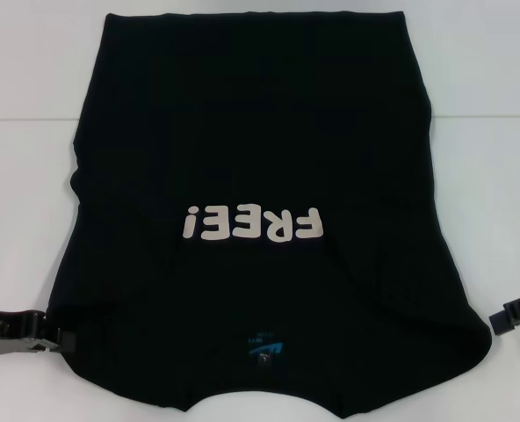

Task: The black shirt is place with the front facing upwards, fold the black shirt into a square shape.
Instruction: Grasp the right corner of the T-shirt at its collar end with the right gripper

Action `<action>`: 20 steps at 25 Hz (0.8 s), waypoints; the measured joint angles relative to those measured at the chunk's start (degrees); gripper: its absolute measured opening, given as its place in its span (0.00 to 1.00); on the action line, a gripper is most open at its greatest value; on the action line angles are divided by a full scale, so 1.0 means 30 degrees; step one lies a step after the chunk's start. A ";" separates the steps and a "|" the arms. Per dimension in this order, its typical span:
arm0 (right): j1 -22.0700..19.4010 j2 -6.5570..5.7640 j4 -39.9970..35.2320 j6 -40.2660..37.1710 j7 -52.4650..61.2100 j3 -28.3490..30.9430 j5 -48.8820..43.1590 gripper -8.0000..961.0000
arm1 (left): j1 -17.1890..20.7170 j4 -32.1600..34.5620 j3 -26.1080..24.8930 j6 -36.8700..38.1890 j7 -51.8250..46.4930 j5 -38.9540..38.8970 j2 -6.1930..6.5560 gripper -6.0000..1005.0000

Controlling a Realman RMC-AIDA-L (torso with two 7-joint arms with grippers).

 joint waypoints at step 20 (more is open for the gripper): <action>0.0852 0.0850 0.2285 0.2168 -0.0729 -0.0173 -0.0114 0.93 | 0.0005 -0.0248 0.0027 -0.0059 0.0007 -0.0007 0.0036 0.05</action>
